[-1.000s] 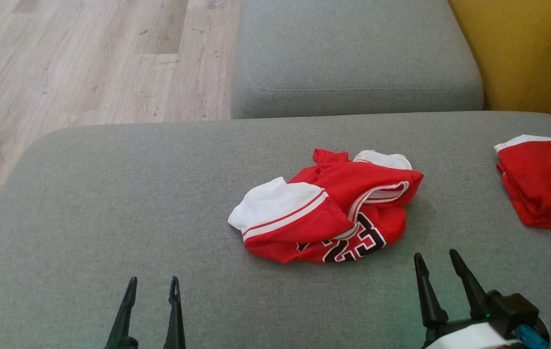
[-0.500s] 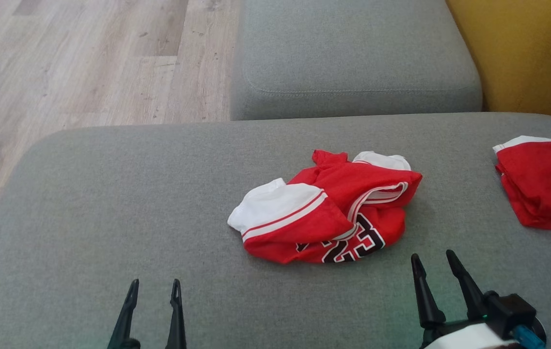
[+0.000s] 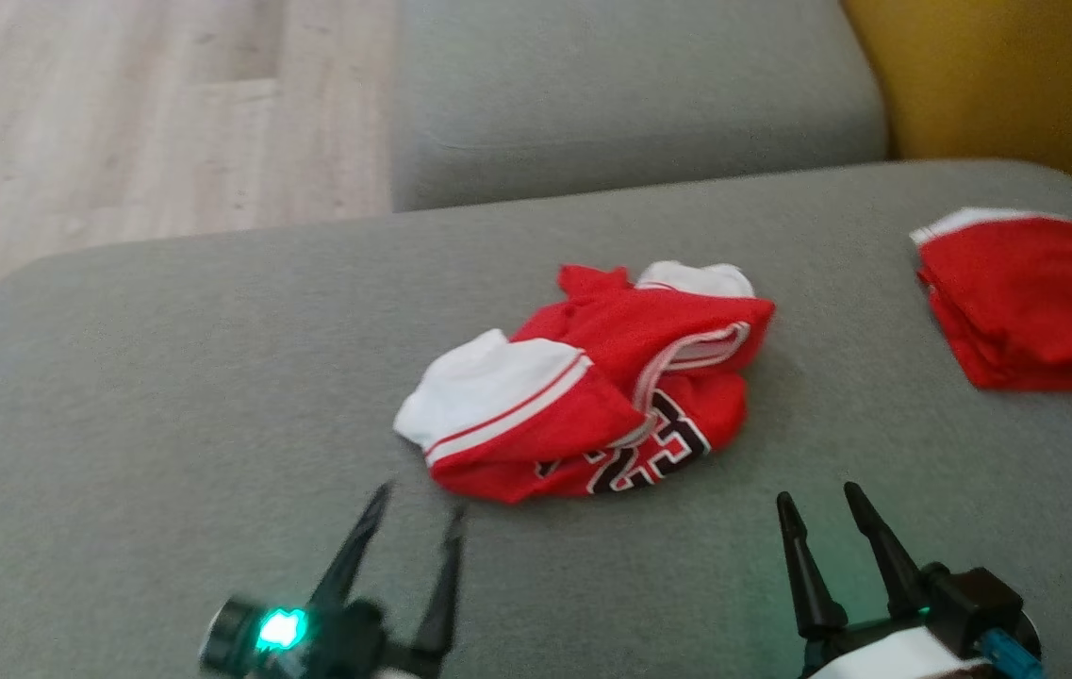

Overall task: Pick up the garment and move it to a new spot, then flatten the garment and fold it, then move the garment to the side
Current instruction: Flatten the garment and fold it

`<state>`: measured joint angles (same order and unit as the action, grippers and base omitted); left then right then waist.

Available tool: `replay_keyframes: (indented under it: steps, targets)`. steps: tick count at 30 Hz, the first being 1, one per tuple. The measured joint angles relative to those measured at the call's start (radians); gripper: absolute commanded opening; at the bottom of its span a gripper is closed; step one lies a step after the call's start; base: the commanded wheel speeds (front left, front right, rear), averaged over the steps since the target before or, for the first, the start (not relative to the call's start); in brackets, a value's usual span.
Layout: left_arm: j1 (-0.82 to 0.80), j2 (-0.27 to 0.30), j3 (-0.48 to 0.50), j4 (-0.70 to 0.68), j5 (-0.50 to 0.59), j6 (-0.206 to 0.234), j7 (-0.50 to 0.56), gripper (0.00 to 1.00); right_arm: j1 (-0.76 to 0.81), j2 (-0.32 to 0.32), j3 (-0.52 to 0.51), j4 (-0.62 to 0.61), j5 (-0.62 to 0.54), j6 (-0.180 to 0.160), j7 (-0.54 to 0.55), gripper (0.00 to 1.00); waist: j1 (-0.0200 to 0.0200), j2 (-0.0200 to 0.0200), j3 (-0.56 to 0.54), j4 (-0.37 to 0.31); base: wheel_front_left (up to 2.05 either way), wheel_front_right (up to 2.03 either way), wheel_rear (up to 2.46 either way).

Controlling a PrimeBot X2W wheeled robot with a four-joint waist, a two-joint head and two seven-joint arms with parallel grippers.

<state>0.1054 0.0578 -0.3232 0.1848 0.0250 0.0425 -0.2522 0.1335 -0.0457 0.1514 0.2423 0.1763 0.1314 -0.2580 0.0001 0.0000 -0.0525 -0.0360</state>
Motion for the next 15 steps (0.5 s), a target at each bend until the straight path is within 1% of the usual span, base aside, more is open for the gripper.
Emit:
replay_keyframes:
  steps: [5,8,11,12,13,15]
  targets:
    - [-0.191,0.010,-0.130,0.139,0.113,-0.033,0.000,1.00,-0.004,0.000,0.017,-0.002,0.000,0.000,0.000,1.00,0.0000,0.0000,0.039,-0.081,0.00,0.00,0.00]
    - [-0.290,0.009,-0.179,0.250,0.140,-0.053,-0.002,1.00,-0.010,0.000,0.022,-0.002,0.000,0.000,0.000,1.00,0.0000,0.0000,0.065,-0.133,0.00,0.00,0.00]
    - [-0.382,0.016,-0.216,0.340,0.192,-0.047,-0.002,1.00,-0.031,0.000,0.026,-0.003,0.001,0.000,0.000,1.00,0.0001,0.0000,0.096,-0.181,0.00,0.00,0.00]
    - [-0.412,0.019,-0.221,0.368,0.199,-0.039,-0.002,1.00,-0.040,0.000,0.029,-0.003,0.003,0.000,0.000,1.00,0.0001,0.0000,0.105,-0.197,0.00,0.00,0.00]
    - [-0.412,0.019,-0.221,0.368,0.199,-0.039,-0.002,1.00,-0.040,0.000,0.029,-0.003,0.003,0.000,0.000,1.00,0.0001,0.0000,0.105,-0.197,0.00,0.00,0.00]
    - [-0.463,0.030,-0.222,0.427,0.206,-0.025,-0.002,1.00,-0.057,0.000,0.037,-0.003,0.012,0.000,0.000,1.00,0.0002,0.0000,0.123,-0.228,0.00,0.00,0.00]
